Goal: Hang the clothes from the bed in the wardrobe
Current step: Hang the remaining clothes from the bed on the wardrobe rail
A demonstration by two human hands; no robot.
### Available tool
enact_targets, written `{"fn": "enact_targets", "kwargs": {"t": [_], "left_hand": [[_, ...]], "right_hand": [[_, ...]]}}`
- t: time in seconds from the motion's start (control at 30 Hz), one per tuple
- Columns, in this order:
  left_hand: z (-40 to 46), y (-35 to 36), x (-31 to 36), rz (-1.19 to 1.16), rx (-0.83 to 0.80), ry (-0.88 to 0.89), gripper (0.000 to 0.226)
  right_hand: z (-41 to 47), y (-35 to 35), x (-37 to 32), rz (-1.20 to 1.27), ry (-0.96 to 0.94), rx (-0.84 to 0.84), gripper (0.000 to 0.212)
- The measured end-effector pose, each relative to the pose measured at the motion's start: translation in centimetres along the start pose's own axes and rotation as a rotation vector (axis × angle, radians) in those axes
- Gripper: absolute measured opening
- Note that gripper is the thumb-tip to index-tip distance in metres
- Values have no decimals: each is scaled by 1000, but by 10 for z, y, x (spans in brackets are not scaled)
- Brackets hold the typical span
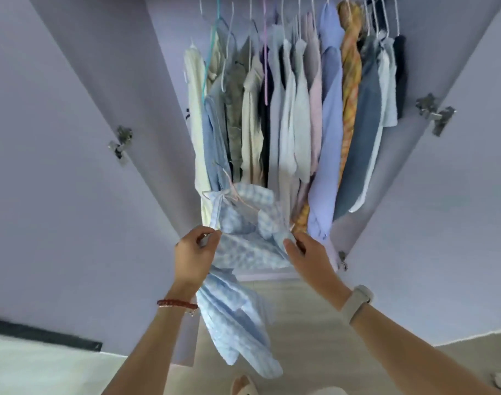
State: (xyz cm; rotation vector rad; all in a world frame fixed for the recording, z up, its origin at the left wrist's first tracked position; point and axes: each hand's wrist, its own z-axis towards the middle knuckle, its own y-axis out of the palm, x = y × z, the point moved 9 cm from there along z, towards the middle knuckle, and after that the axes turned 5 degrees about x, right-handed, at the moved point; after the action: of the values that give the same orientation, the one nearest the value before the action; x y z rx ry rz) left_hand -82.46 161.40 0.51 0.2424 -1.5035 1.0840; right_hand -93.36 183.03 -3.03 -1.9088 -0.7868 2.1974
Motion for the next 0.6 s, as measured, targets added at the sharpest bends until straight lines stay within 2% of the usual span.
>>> {"fn": "enact_targets", "kwargs": {"t": [0.13,0.27,0.43,0.6], "left_hand": [[59,-53,1,-72,167,-1,10],[115,-88,12,-112,282,-1,11],[182,-117,34,-150,452,46,11],[253,-120,61,-156,530,118,9]], "right_hand": [[44,53,-62,28,-81,-38,31],[88,91,-126,120,-130,-53,44],[152,135,-185,306,-25,-101,37],[229,172,-232,480,64,-74,26]]}}
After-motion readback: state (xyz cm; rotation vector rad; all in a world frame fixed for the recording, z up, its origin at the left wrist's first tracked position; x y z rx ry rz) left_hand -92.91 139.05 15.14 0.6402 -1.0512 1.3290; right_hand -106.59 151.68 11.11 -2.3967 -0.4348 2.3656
